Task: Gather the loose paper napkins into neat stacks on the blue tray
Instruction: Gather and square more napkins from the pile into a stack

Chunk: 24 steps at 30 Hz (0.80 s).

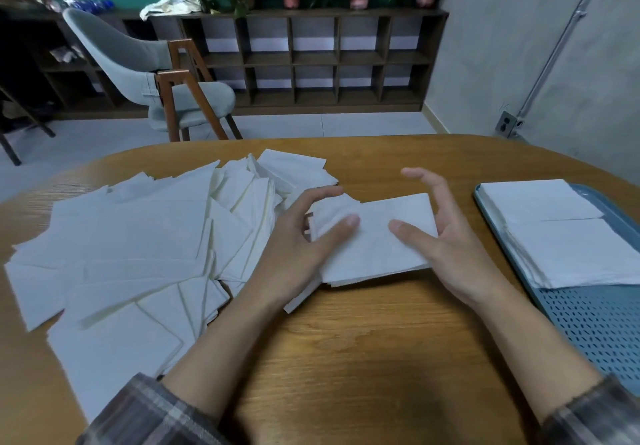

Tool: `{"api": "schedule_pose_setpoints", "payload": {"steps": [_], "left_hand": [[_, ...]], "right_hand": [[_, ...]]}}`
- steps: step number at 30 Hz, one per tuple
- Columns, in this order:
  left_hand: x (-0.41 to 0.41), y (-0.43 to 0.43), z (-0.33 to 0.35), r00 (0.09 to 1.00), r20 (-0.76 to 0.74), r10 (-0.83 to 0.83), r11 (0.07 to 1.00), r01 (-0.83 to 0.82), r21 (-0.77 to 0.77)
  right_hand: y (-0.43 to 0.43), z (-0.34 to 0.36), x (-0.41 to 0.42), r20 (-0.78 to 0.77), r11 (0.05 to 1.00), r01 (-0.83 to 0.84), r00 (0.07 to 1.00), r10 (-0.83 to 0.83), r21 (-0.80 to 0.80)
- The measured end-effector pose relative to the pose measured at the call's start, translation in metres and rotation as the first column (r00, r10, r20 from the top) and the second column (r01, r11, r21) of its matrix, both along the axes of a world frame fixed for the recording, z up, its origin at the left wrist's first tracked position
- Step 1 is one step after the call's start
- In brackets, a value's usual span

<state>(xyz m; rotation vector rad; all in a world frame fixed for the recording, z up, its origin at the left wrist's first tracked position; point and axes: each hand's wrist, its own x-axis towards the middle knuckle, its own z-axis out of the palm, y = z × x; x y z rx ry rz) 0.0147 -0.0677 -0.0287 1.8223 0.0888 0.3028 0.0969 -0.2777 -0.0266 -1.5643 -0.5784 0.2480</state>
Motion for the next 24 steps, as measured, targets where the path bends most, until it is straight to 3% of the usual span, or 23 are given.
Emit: {"api": "schedule_pose_setpoints", "payload": {"steps": [2, 5, 8, 12, 16, 24], "left_hand": [[0.001, 0.003, -0.005, 0.995, 0.054, 0.085, 0.983, -0.092, 0.161], [0.001, 0.002, -0.009, 0.989, 0.095, 0.114, 0.974, -0.13, 0.187], [0.0, 0.001, -0.012, 0.986, 0.131, 0.102, 0.917, -0.144, 0.372], [0.004, 0.012, -0.025, 0.979, 0.12, 0.167, 0.71, -0.204, 0.674], [0.01, 0.018, -0.033, 0.973, 0.137, 0.187, 0.668, -0.228, 0.708], [0.006, 0.015, -0.029, 0.968, 0.193, 0.158, 0.694, -0.248, 0.676]], "right_hand": [[-0.003, 0.003, 0.0, -0.07, 0.997, -0.08, 0.994, 0.08, 0.009], [-0.005, 0.004, -0.001, 0.022, 0.983, -0.12, 0.992, 0.125, -0.14], [-0.005, 0.0, 0.003, 0.117, 0.97, 0.044, 0.993, -0.016, -0.239], [-0.01, -0.007, 0.014, 0.211, 0.936, 0.269, 0.952, -0.222, -0.228], [-0.011, -0.012, 0.019, 0.234, 0.901, 0.379, 0.915, -0.329, -0.212], [-0.016, -0.008, 0.022, 0.245, 0.831, 0.543, 0.828, -0.505, -0.121]]}}
